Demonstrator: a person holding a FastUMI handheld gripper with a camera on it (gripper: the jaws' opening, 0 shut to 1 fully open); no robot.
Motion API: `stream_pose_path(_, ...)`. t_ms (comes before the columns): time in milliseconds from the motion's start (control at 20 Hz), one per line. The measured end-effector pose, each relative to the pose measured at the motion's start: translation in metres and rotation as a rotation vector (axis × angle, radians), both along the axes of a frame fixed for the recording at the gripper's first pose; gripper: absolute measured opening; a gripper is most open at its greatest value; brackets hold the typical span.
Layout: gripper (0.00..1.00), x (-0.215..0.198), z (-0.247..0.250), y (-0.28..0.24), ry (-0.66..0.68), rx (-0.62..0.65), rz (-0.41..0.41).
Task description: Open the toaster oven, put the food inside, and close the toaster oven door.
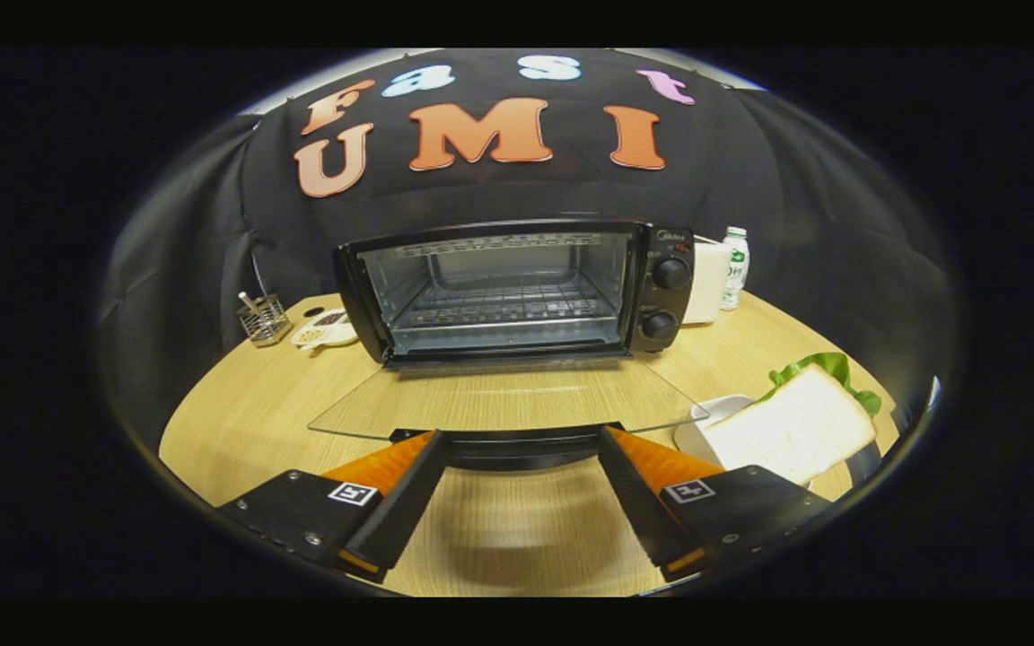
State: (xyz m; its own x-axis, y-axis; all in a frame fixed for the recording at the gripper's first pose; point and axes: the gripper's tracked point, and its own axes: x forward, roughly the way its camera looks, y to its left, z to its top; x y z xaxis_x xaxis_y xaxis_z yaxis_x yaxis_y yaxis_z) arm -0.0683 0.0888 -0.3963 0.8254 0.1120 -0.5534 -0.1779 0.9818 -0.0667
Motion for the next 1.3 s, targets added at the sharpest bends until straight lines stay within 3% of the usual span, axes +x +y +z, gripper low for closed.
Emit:
stream_pose_path(250,1.00,-0.002,-0.025,-0.005,0.061,-0.020,-0.003)
stream_pose_path(550,1.00,-0.008,-0.021,-0.006,0.094,-0.013,0.005)
stream_pose_path(750,1.00,-0.009,0.002,-0.007,0.117,0.034,0.050)
stream_pose_path(1100,0.98,0.003,0.067,-0.036,0.221,0.114,0.204)
stream_pose_path(1300,0.99,0.018,0.093,-0.073,0.352,0.169,0.216)
